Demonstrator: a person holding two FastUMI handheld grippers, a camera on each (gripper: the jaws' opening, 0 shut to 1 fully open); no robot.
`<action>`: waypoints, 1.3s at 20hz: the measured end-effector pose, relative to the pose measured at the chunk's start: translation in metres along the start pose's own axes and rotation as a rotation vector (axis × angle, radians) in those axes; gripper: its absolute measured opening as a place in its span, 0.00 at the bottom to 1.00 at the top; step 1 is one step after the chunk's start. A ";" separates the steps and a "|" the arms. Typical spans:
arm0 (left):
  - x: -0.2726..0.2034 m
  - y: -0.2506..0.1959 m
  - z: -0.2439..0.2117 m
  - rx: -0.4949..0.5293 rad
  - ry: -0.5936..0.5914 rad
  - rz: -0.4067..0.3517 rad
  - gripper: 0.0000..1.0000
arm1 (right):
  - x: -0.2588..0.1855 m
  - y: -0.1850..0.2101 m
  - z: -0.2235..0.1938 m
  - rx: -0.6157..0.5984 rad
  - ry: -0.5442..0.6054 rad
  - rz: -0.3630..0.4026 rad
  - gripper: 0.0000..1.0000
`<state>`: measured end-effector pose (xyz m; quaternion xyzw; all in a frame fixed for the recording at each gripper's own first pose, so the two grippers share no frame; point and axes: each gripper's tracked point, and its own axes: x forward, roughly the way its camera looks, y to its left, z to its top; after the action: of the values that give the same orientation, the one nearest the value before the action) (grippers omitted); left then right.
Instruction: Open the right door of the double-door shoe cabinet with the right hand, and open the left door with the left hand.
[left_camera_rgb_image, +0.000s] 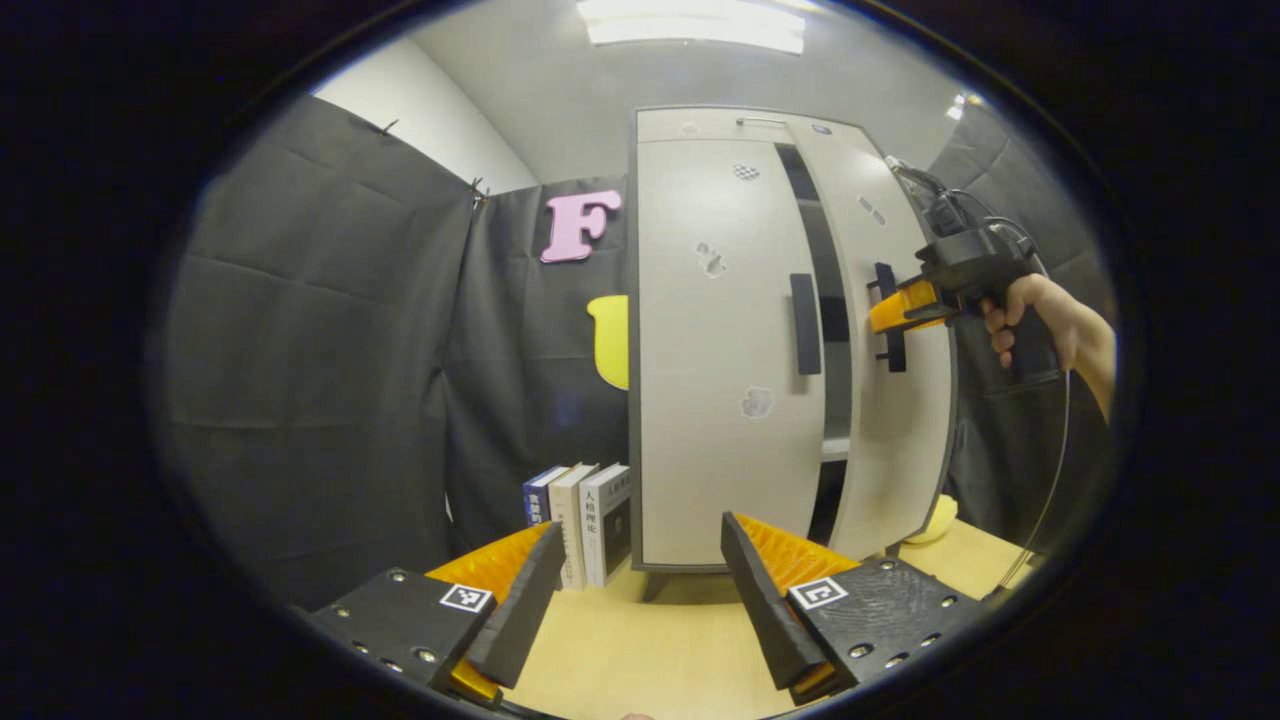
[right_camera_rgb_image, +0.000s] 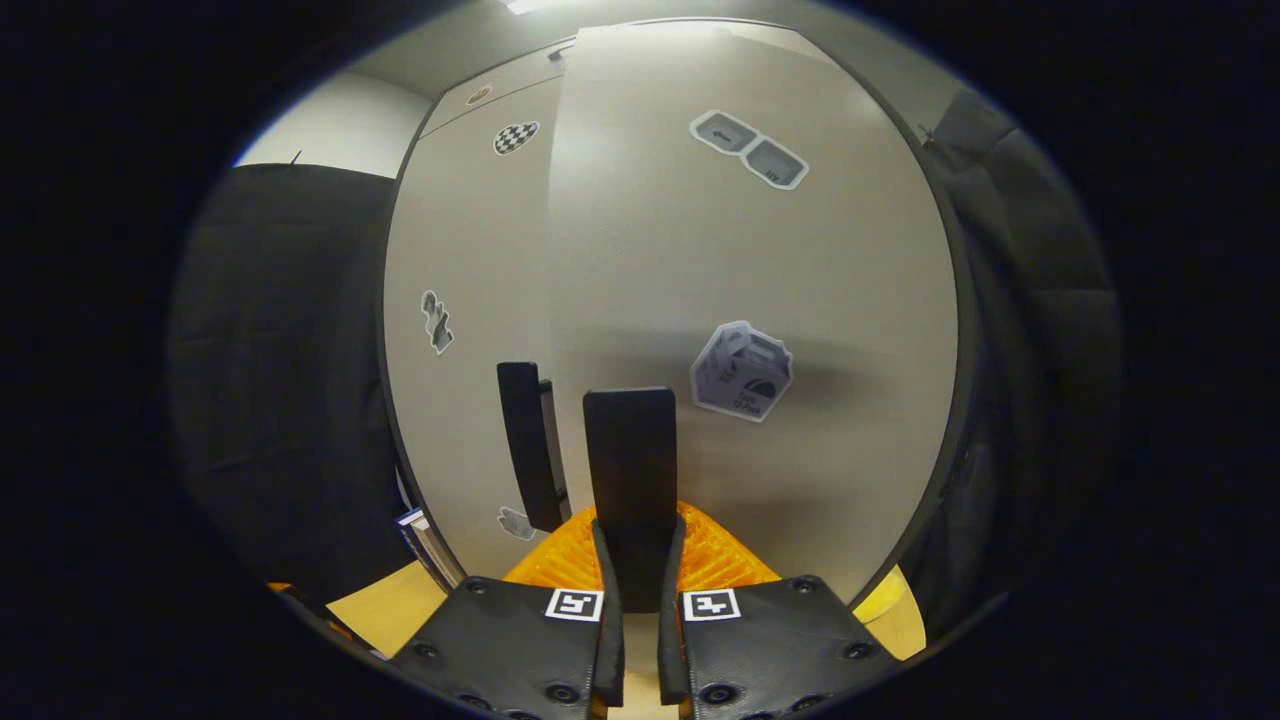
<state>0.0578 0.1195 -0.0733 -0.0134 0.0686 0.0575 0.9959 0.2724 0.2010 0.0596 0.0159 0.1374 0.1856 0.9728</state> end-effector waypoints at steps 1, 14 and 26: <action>-0.001 -0.006 0.001 0.001 0.000 -0.005 0.92 | -0.005 -0.001 -0.001 -0.002 0.002 0.008 0.15; -0.017 -0.073 0.021 0.031 -0.029 -0.065 0.92 | -0.071 -0.026 -0.009 -0.031 0.010 0.086 0.15; -0.021 -0.152 0.035 0.048 -0.053 -0.169 0.92 | -0.130 -0.081 -0.014 -0.038 -0.003 0.090 0.14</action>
<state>0.0597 -0.0327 -0.0333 0.0062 0.0425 -0.0283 0.9987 0.1809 0.0779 0.0738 0.0037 0.1314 0.2319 0.9638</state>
